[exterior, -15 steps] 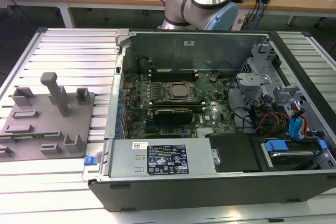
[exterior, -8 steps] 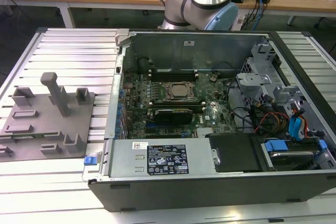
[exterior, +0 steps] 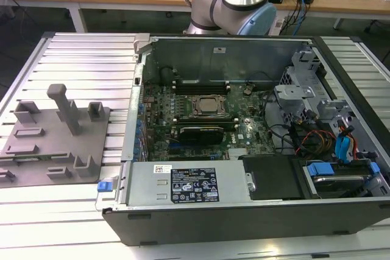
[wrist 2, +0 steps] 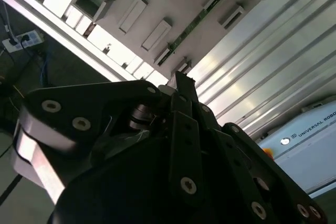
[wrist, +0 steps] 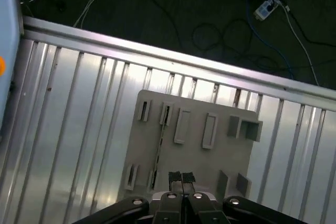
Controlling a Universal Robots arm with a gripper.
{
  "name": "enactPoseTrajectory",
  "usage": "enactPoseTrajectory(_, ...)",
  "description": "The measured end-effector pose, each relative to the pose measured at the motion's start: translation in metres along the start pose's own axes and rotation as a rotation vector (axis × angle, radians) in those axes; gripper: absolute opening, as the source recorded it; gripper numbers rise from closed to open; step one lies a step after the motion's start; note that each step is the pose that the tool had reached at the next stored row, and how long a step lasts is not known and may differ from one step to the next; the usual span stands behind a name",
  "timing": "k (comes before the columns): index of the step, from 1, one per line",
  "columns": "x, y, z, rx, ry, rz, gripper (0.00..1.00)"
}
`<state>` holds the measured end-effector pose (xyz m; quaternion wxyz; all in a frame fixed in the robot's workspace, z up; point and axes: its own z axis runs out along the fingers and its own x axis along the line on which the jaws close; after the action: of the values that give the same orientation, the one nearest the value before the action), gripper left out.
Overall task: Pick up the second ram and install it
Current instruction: 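Pick up the second ram and move it above second insertion slot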
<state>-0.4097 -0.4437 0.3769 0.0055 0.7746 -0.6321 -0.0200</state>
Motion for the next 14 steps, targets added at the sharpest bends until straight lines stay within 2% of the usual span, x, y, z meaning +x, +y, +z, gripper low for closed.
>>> enactPoseTrajectory(14,0.0001,-0.0001,0.0009,0.0063,-0.0091,0.269,0.11)
